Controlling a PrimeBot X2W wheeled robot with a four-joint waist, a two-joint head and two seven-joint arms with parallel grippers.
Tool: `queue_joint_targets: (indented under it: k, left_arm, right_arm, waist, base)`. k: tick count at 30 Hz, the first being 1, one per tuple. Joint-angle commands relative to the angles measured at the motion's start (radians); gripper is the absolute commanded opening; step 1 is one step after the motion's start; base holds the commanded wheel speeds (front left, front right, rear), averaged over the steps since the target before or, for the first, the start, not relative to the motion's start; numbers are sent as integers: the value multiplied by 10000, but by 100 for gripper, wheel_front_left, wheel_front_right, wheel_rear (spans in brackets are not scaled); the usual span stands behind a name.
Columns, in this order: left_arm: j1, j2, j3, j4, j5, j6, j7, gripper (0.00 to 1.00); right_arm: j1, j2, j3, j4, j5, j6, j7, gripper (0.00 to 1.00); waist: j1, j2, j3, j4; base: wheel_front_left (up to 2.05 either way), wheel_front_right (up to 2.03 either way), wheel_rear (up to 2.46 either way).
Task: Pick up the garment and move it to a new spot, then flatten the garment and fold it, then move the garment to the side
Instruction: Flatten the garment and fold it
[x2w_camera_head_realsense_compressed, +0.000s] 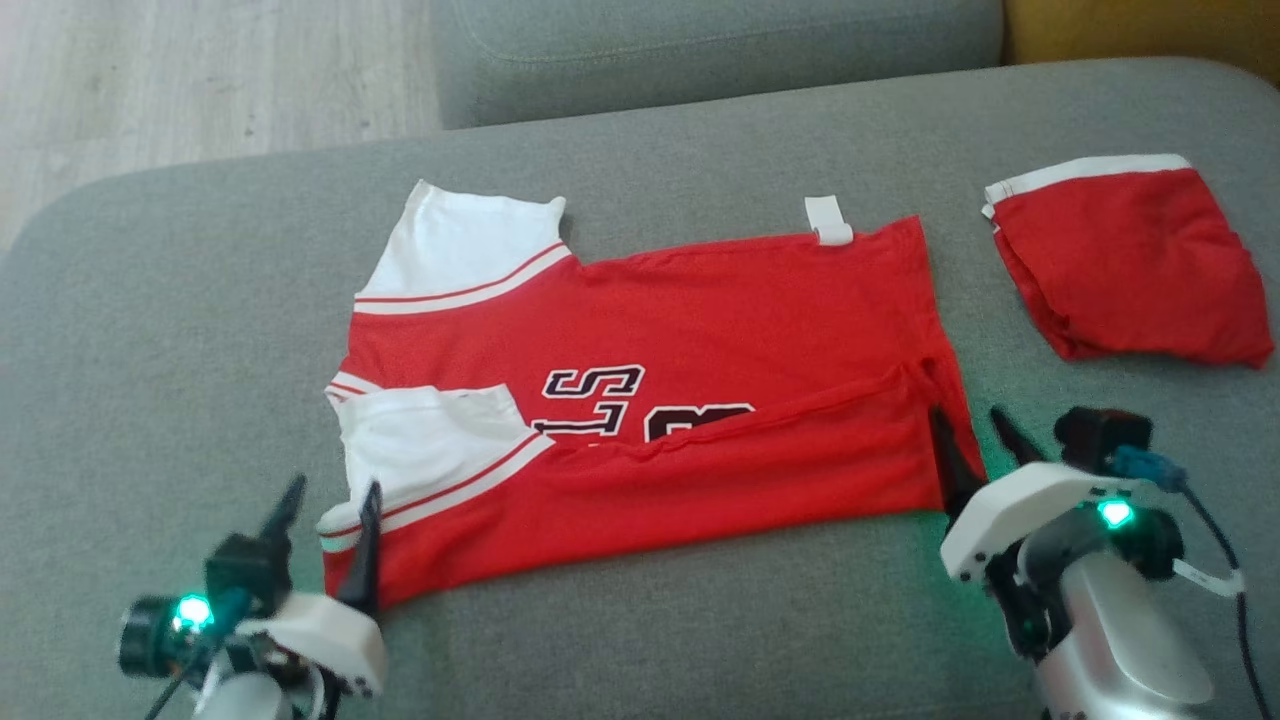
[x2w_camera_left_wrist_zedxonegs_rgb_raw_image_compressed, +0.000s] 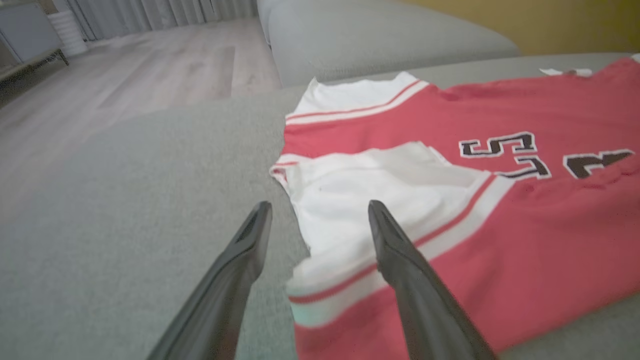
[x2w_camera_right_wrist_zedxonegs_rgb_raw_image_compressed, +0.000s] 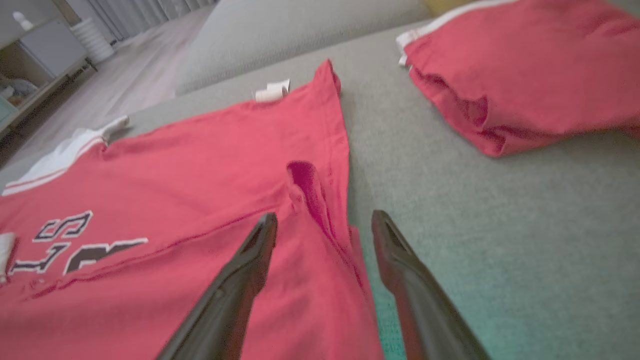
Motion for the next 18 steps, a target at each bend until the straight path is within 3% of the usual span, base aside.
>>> queue_joint_targets:
  k: [1,4,11,14,18]
  left_arm:
    - [-754,166,541,-343,-31,210,-466,100]
    - [-950,175,742,-596,-98,310,-907,100]
    - [-1916,459,1147,-2139,-49,20,-1464,100]
    - [-2748,858,1069,-2254,57,-358,-1296,100]
    - [-4346,1446,683,-1754,14,-1028,-47,100]
  right_arm:
    - [-158,-20,248,-708,47,-9,-483,100]
    - [-85,-20,357,-1183,206,-9,-933,100]
    - [106,-20,806,-2541,412,-9,-2065,100]
    - [38,-20,825,-2967,475,-9,-2272,100]
    - [-143,-20,853,-3437,587,-9,-2440,100]
  waist:
    - [-1,0,84,-56]
    - [-1,0,185,-107]
    - [-1,0,809,-338]
    - [-1,0,1304,-465]
    - [-1,0,2080,-690]
  base:
    - [0,0,0]
    - [0,0,0]
    - [0,0,0]
    - [0,0,0]
    - [0,0,0]
